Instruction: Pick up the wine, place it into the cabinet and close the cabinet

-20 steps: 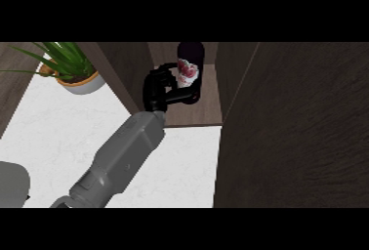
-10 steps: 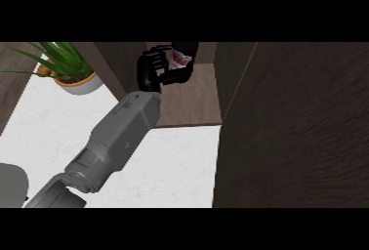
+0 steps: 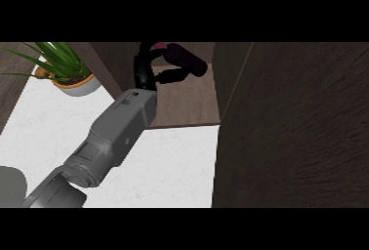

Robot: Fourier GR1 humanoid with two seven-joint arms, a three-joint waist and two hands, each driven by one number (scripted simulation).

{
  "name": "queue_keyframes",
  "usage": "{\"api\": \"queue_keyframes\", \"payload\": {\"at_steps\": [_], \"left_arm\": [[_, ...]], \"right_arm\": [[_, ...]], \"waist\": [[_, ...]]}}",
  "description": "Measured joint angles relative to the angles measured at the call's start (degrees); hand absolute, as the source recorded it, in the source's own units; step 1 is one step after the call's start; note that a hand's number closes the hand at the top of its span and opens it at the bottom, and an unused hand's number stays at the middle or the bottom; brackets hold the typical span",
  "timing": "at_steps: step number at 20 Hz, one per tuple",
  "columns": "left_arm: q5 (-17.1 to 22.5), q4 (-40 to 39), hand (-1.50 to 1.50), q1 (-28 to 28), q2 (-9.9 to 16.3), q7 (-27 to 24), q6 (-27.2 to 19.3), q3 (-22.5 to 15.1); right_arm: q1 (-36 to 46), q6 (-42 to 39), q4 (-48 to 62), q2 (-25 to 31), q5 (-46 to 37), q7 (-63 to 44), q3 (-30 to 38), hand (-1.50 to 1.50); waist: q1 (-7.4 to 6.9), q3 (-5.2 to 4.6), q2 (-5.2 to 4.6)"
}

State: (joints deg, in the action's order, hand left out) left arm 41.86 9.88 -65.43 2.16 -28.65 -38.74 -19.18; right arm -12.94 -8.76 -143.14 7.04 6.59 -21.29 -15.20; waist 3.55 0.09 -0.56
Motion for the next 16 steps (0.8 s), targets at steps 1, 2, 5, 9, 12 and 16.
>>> {"api": "queue_keyframes", "payload": {"at_steps": [1,2,5,9,12,16], "left_arm": [[-0.27,-0.59,-1.5,-0.21,-0.03,0.0,-0.14,0.03],[-0.44,-1.17,-1.5,-0.55,0.0,0.14,-0.2,0.13],[-1.1,-2.53,-1.5,-1.01,-0.1,0.28,-0.38,0.28],[-1.97,-3.43,-1.5,-1.22,-0.24,-0.86,-0.95,0.46],[-2.35,-3.73,-1.5,-1.45,-0.28,-1.27,-0.11,0.77],[-2.66,-3.28,-1.5,-1.22,-0.17,-2.64,2.3,1.3]], "right_arm": [[-0.42,-0.22,0.01,-0.01,0.01,0.22,-0.13,-1.5],[-0.13,-0.14,0.02,-0.2,-0.03,0.11,-0.44,-1.5],[-0.12,-0.15,0.06,-0.52,-0.18,0.27,-1.0,-1.5],[-0.78,-0.51,0.11,-0.62,-0.22,0.59,-1.13,-1.5],[0.13,-0.38,0.24,-0.8,-0.31,-0.06,-1.1,-1.5],[-0.84,-0.94,0.03,-0.75,-0.22,0.53,-1.27,-1.5]], "waist": [[0.1,0.02,0.0],[0.23,0.02,-0.08],[0.25,0.07,-0.06],[0.32,0.1,-0.09],[0.23,0.07,-0.2],[0.33,0.06,-0.19]]}}
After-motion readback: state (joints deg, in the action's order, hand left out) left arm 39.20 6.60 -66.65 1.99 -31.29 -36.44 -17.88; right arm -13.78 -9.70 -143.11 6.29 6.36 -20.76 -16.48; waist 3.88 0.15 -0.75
